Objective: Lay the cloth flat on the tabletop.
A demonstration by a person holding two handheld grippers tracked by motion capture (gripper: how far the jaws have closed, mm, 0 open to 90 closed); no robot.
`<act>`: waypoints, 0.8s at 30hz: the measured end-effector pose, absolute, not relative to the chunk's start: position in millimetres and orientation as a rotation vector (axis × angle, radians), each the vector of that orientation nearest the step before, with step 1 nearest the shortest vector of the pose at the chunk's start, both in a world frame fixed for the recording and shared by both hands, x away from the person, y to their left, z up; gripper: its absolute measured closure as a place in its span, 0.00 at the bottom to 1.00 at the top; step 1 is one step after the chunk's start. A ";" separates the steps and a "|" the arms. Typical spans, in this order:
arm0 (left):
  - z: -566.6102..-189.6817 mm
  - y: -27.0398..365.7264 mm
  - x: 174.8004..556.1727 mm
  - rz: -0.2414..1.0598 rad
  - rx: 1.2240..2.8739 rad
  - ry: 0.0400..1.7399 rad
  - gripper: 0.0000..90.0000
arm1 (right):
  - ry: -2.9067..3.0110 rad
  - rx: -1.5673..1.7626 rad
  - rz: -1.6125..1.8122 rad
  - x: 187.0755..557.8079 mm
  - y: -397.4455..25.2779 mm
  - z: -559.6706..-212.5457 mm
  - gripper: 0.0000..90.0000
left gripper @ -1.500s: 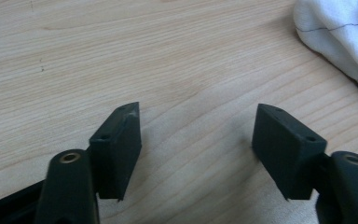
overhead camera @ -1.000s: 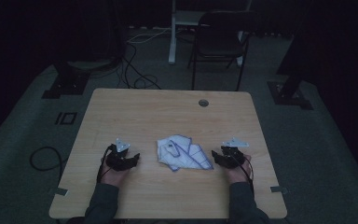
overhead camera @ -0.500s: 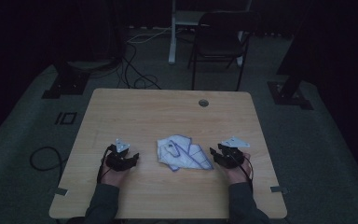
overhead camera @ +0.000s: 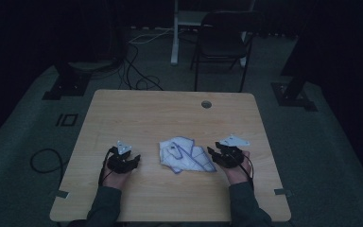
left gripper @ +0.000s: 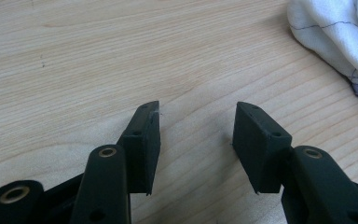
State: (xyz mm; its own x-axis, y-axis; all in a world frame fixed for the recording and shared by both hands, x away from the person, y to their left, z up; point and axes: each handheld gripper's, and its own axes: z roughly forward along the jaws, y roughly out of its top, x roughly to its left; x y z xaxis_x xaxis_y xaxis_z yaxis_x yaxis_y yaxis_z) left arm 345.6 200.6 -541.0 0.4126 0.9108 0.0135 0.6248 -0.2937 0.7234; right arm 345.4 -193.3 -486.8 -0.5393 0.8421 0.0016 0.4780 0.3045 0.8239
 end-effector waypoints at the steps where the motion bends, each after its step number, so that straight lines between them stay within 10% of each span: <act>1: -541.0 200.6 345.6 0.572 2.027 1.299 0.58 | 2.144 1.174 1.129 345.4 -193.3 -486.8 0.64; 24: -541.5 199.9 346.1 0.567 2.030 1.283 0.58 | 2.194 1.085 1.166 351.7 -162.1 -476.6 0.63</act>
